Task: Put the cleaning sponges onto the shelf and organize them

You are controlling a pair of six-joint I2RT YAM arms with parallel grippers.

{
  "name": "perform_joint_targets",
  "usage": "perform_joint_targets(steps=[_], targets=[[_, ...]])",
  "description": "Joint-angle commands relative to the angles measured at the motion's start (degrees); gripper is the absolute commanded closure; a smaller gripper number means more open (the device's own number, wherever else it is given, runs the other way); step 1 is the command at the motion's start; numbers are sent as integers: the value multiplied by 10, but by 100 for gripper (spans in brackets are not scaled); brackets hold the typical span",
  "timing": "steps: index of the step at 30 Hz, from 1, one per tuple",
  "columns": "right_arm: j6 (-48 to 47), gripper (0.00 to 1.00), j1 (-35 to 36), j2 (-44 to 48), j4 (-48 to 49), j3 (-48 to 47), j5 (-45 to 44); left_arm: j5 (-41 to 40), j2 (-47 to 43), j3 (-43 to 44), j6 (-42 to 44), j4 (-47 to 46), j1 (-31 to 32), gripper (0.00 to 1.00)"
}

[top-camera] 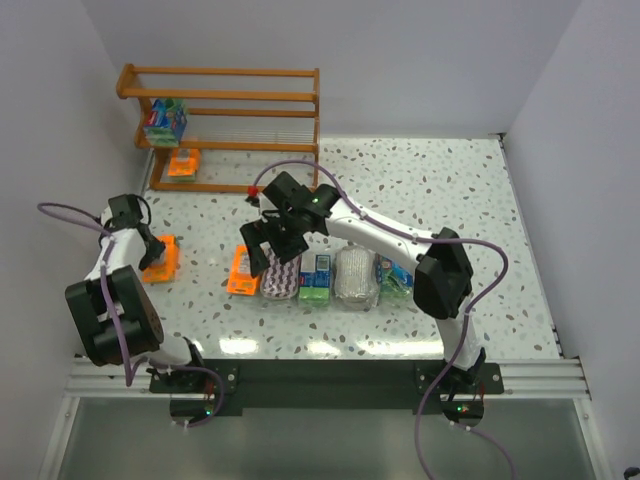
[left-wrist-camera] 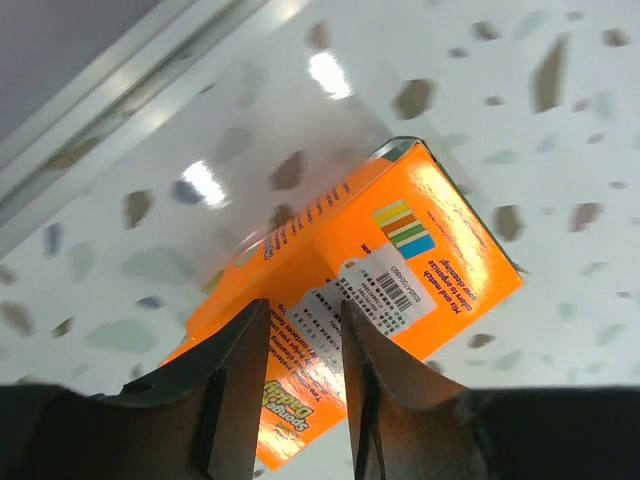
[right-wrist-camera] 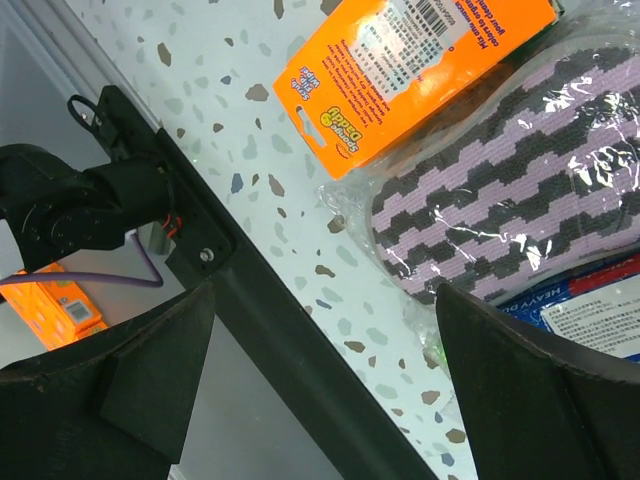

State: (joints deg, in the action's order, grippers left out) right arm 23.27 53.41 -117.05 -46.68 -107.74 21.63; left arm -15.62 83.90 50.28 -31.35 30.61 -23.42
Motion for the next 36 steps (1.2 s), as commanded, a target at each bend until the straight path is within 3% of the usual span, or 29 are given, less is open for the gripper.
perform_joint_targets(steps=[1,9,17,20,25,32,36], targets=[[-14,4,-10,26,-3,-1,-21,225,72,-45,-54,-113,28,62],[-9,4,-37,73,18,68,-37,328,171,38,-101,-192,98,63],[5,3,-75,126,55,139,-44,373,210,90,-158,-193,166,64],[10,4,-92,139,67,162,-41,385,217,109,-153,-141,173,67],[11,3,-110,162,80,195,-38,382,151,80,-157,-122,175,69],[11,3,-121,167,89,204,-32,319,-47,7,-242,-132,175,53],[10,3,-122,167,91,201,-28,279,-81,-24,-274,-119,175,45]])
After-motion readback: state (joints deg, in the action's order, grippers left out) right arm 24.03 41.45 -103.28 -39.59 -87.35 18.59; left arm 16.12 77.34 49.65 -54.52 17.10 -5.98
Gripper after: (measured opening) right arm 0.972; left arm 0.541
